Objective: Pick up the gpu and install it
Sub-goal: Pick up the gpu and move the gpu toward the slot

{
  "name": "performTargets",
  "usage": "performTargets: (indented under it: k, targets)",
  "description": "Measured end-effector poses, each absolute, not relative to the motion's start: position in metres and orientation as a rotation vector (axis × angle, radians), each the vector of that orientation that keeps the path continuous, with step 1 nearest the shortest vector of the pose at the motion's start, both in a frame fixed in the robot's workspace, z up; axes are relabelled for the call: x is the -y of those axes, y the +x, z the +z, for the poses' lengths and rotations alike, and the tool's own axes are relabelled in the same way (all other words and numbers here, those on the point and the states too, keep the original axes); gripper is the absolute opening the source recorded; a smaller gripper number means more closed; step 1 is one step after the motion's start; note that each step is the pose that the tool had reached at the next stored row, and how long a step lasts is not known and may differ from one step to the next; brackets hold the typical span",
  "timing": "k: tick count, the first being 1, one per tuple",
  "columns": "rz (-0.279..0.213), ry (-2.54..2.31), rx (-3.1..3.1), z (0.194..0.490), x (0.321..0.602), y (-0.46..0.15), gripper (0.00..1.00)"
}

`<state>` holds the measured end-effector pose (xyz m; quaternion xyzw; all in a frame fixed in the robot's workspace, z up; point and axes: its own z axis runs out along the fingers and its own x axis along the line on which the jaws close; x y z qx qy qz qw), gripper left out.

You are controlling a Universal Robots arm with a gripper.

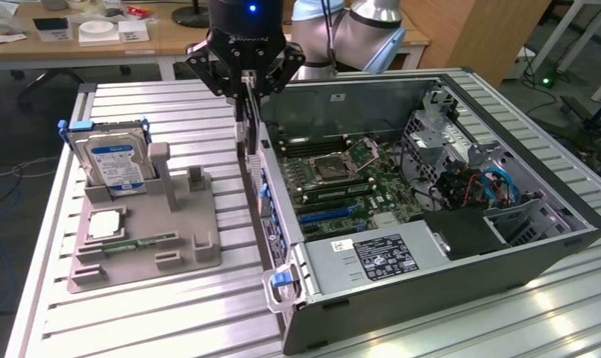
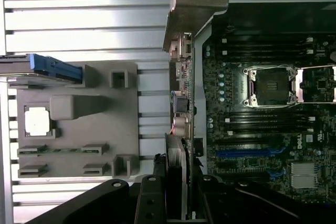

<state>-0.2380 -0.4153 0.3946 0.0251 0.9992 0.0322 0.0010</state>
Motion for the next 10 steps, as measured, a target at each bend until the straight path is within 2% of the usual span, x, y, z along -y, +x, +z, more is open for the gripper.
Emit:
performTargets:
  k: [10]
  targets:
    - [0.101,0.079,-3.137,0.395,0.415,-0.223,0.27]
